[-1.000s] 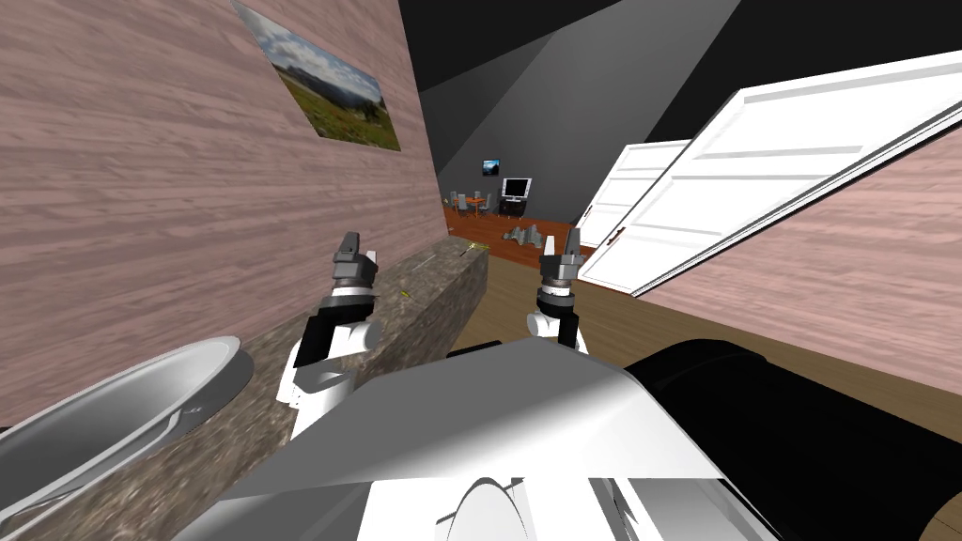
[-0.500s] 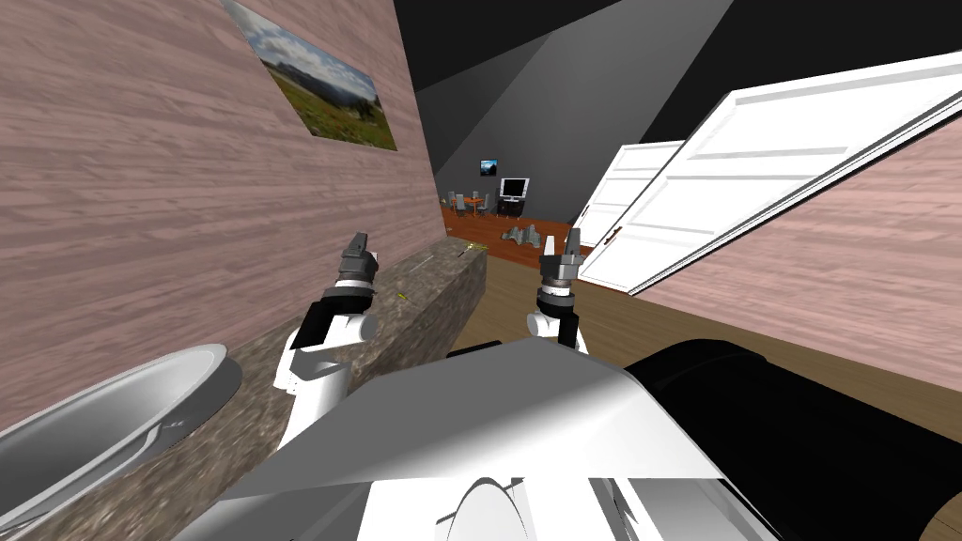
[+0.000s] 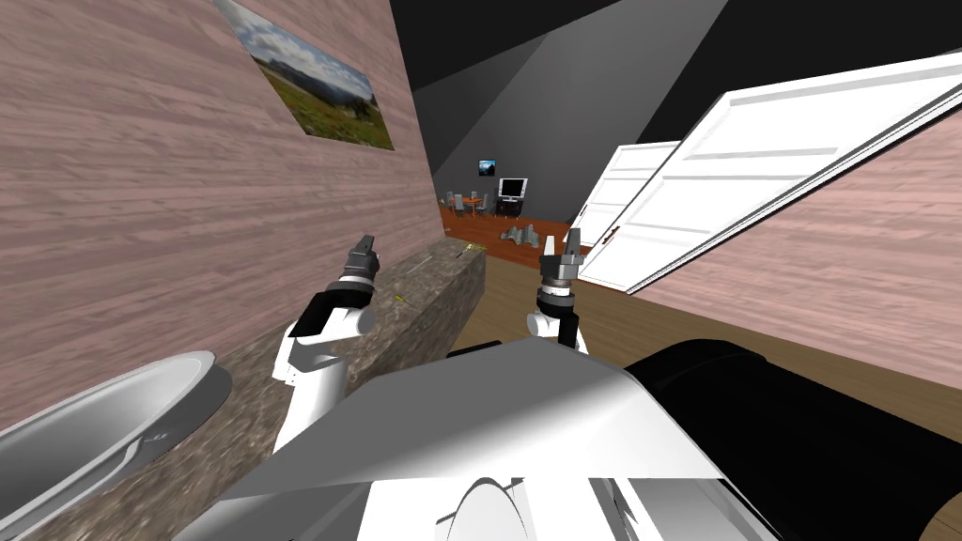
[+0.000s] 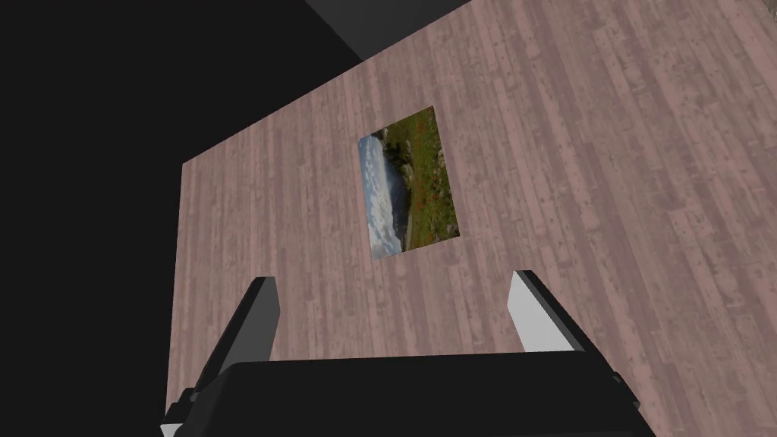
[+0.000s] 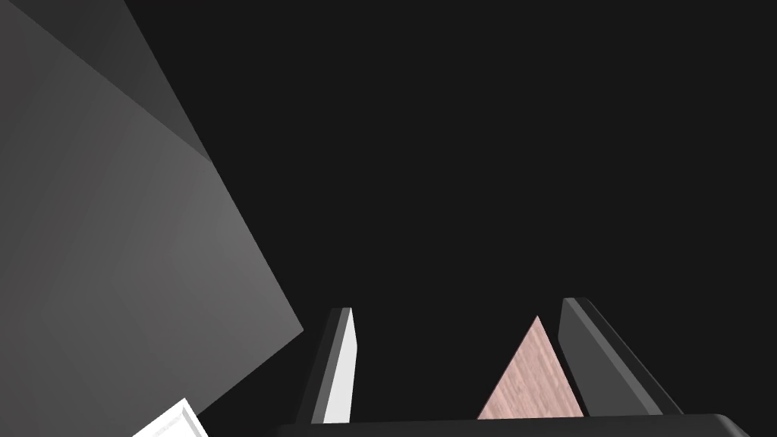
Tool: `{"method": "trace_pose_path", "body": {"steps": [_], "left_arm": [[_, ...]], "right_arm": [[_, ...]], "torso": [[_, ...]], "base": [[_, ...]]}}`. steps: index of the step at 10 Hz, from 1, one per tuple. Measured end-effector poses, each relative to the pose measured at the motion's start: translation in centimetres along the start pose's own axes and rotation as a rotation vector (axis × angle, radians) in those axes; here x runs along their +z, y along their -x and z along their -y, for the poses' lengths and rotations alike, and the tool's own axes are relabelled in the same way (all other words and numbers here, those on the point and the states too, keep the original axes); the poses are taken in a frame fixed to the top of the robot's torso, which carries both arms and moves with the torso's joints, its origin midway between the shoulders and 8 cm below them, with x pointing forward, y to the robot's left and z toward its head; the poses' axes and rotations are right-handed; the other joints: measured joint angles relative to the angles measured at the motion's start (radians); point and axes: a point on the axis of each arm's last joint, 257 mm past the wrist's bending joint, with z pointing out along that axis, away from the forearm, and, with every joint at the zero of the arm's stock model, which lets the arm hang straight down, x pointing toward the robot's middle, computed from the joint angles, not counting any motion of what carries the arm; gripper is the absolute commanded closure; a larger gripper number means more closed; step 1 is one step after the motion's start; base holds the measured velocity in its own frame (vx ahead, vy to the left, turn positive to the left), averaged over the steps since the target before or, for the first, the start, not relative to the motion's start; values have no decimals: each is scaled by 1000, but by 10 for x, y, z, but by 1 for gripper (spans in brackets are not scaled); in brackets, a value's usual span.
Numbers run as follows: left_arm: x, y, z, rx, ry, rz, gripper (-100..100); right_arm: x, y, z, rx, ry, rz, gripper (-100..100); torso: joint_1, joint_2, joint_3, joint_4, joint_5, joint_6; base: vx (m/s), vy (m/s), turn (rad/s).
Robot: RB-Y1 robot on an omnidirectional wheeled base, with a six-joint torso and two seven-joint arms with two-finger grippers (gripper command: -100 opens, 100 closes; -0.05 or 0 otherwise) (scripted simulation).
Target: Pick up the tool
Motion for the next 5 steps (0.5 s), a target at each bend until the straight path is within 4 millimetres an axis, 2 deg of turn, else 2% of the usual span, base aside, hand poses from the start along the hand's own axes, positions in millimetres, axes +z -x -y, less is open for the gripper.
{"method": "trace_pose_path", "body": {"steps": [1,5], "left_arm": [[8,-2,-7,17,27,-11,-100],[15,-3,-36,61,126,-49,-100]], "right_arm": [[0,0,0,0,0,0,0],[0,0,0,0,0,0,0]], "torso": [[0,-1,0,0,0,0],[0,0,0,0,0,0]], "base": [[25,-15,-22],[18,-15,-19]]}}
